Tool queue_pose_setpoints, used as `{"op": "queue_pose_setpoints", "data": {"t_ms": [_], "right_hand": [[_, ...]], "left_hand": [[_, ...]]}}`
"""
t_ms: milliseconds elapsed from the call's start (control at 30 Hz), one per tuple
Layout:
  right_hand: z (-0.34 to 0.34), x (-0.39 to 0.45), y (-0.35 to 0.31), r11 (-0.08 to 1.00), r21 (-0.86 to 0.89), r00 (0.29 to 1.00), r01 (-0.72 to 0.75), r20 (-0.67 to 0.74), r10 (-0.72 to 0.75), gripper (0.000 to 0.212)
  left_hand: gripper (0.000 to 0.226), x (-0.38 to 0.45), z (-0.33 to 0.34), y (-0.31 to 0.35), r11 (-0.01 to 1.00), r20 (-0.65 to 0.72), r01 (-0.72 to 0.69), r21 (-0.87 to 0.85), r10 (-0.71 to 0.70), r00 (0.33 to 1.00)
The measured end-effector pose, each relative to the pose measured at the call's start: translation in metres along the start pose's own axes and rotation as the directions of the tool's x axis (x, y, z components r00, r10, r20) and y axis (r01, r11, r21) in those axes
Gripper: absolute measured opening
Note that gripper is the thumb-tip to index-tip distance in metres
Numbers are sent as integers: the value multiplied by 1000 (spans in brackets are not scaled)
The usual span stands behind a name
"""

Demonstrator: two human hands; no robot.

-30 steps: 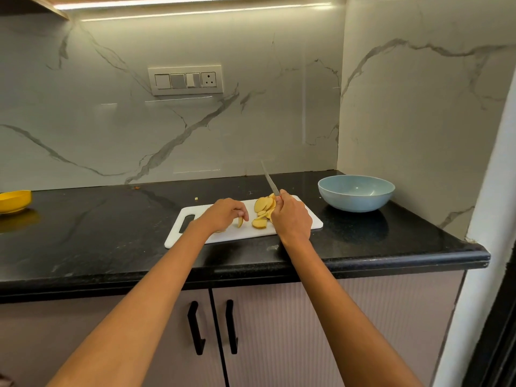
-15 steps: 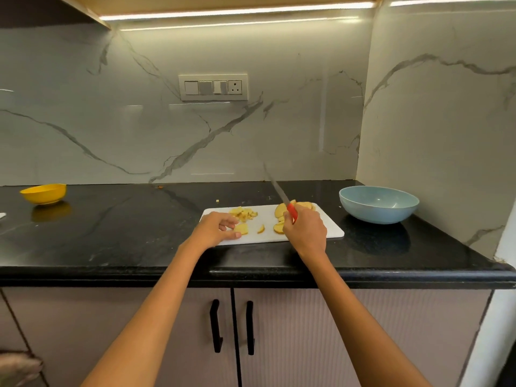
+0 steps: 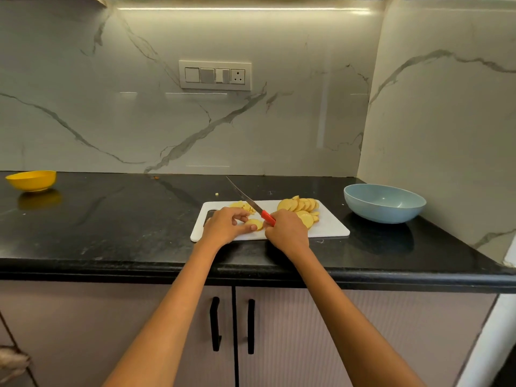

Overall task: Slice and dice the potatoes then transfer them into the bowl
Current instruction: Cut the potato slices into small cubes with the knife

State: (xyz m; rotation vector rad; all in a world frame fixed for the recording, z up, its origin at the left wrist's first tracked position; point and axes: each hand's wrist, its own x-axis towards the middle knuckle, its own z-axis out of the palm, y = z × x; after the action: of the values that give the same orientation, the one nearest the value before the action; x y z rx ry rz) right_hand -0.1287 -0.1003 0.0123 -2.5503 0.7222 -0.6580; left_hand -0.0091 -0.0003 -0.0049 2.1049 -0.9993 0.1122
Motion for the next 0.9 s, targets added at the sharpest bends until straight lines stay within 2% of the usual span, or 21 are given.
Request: {"op": "queue_pose_setpoints", "data": {"t_ms": [267, 400, 467, 533, 667, 900], "right_hand": [[1, 2, 1, 1000, 20, 1000, -1, -3, 1, 25], [-1, -3, 5, 979, 201, 986, -38, -150, 69, 27], [-3, -9, 4, 972, 231, 981, -31, -181, 75, 29], [-6, -17, 0, 987, 162, 985, -17, -169, 44, 26], [-5, -36, -11, 993, -114, 995, -28, -93, 17, 33], [-14, -64, -32, 968, -248, 999, -32, -6, 31, 28]], "left_hand": [[29, 2, 0, -3, 998, 38, -48, 45, 46, 998], [29, 1, -1, -1, 998, 73, -53, -16, 54, 996], [35, -3, -3, 1, 997, 75, -32, -75, 37, 996], [36, -6, -4, 1, 988, 59, -6, -152, 15, 998], [27, -6, -4, 1, 979, 70, 48, -198, -35, 997], [20, -7, -2, -1, 982, 56, 84, -166, -76, 996]]}}
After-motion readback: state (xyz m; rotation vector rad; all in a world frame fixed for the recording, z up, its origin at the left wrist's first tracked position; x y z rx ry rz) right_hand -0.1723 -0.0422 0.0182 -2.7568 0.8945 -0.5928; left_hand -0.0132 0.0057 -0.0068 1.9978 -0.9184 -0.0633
